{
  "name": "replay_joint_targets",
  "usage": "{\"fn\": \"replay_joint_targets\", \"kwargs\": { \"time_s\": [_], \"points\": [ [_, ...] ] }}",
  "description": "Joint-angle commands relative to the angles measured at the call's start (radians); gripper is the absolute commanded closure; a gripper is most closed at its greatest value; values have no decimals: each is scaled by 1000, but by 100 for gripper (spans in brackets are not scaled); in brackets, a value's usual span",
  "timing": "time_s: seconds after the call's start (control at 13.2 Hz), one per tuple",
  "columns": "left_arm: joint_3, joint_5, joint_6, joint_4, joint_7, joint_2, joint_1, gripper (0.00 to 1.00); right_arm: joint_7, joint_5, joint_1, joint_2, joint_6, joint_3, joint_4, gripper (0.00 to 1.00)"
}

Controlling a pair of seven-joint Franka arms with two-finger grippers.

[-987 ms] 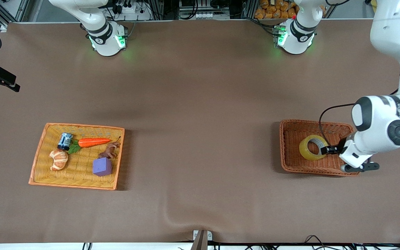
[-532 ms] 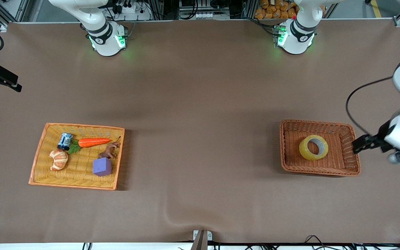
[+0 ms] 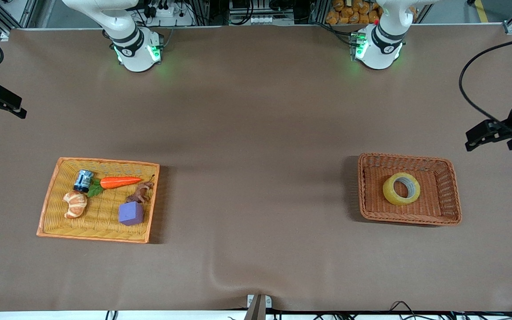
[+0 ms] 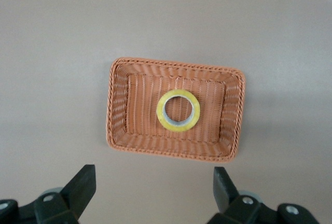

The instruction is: Transfer tape with both arms

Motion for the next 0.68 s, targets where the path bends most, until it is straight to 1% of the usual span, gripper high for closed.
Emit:
{"fn": "replay_joint_targets", "kwargs": {
  "time_s": [0.0,0.08,0.15,0.3,0.38,0.53,0.61],
  "points": [
    [13,-27,-71,10,20,-45,-20,0,8,-9,-7,30,-12,1,54,0],
    [28,-35,-78,-13,16,-63,-39,0,5,-9,-4,32,-12,1,58,0],
    [60,-46,-75,-33,19,-78,-71,0,5,-9,-2,32,-12,1,58,0],
    [122,-50,-78,-41,23,-94,-138,0,8,-9,-8,32,-12,-1,57,0],
    [130,-50,-79,-41,28,-94,-142,0,6,-11,-10,32,-12,-2,57,0],
    [118,-52,-84,-41,23,-95,-129,0,2,-11,-10,35,-10,-4,58,0],
    [90,-52,-102,-41,16,-94,-122,0,6,-11,-10,35,-10,-4,58,0]
  ]
}}
